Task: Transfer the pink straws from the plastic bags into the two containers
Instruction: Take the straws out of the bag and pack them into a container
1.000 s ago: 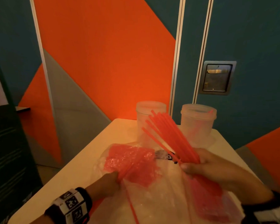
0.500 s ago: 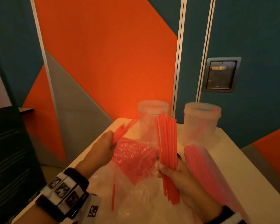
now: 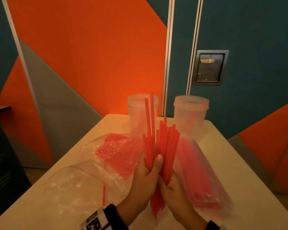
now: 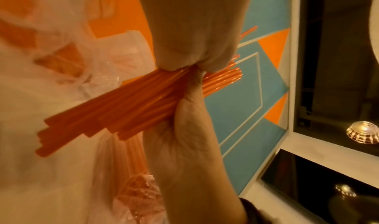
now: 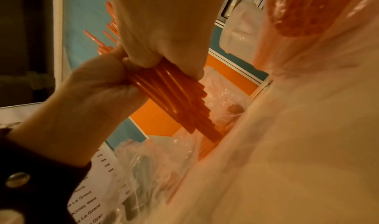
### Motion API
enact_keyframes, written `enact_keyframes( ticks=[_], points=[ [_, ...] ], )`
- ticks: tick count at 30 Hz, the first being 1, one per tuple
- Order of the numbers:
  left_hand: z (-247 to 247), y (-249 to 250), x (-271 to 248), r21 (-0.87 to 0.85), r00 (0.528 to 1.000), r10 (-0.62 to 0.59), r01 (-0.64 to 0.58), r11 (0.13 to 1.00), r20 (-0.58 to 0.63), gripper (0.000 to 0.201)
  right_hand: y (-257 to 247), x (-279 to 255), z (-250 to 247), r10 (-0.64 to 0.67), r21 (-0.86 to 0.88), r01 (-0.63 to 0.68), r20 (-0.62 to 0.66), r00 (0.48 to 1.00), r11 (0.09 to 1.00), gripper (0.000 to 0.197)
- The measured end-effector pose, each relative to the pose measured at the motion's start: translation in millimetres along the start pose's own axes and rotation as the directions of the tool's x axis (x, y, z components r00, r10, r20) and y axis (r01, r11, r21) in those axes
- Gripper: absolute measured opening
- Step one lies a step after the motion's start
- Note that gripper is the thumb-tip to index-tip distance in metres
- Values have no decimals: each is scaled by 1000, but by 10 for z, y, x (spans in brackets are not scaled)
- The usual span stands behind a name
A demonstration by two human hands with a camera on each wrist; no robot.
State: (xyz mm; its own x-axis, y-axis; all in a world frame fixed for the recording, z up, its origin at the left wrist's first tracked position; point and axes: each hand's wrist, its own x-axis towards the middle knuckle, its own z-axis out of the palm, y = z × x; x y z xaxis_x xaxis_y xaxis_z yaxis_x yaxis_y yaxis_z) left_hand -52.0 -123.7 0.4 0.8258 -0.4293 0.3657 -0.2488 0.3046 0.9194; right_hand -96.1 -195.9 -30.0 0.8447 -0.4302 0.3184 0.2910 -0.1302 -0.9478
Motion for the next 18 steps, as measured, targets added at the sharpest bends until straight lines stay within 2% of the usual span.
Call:
enact_keyframes(
  ticks=[2,5,6,8,10,12,14,16,18],
  points=[
    [17,-59,-27,-19,999,-15,16,1000,29,31,59,-31,-60,12,-38,-10,36,999,999,50],
    [-18,-193,-56,-17,995,-67,69,997,68,83,101,-76,-41,-3,-159,18,91,996,987,37],
    [-30,-230,-65,8,992,-97,96,995,76,91,134,-90,-45,-19,-191,32,68,997,981,35],
    [-50,-282,-63,71,988,-139,134,988,70,82,167,-131,-68,30,-234,-6,99,995,972,34],
    [-47,-294,-52,120,990,-142,139,983,20,54,194,-153,-111,105,-247,-54,200,974,968,39],
    [-37,-311,-56,152,991,-133,132,979,-7,38,116,-160,-139,138,-218,-88,229,964,972,44],
    [-33,-345,-79,163,989,-149,148,976,-6,35,59,-112,-106,148,-196,-106,216,965,975,49],
    [-24,-371,-110,172,989,-149,149,974,-10,43,38,-91,-73,201,-142,-173,212,956,975,49],
    [1,-372,-132,159,989,-140,145,977,-40,51,96,-82,-100,207,-192,-174,167,964,966,46]
  ],
)
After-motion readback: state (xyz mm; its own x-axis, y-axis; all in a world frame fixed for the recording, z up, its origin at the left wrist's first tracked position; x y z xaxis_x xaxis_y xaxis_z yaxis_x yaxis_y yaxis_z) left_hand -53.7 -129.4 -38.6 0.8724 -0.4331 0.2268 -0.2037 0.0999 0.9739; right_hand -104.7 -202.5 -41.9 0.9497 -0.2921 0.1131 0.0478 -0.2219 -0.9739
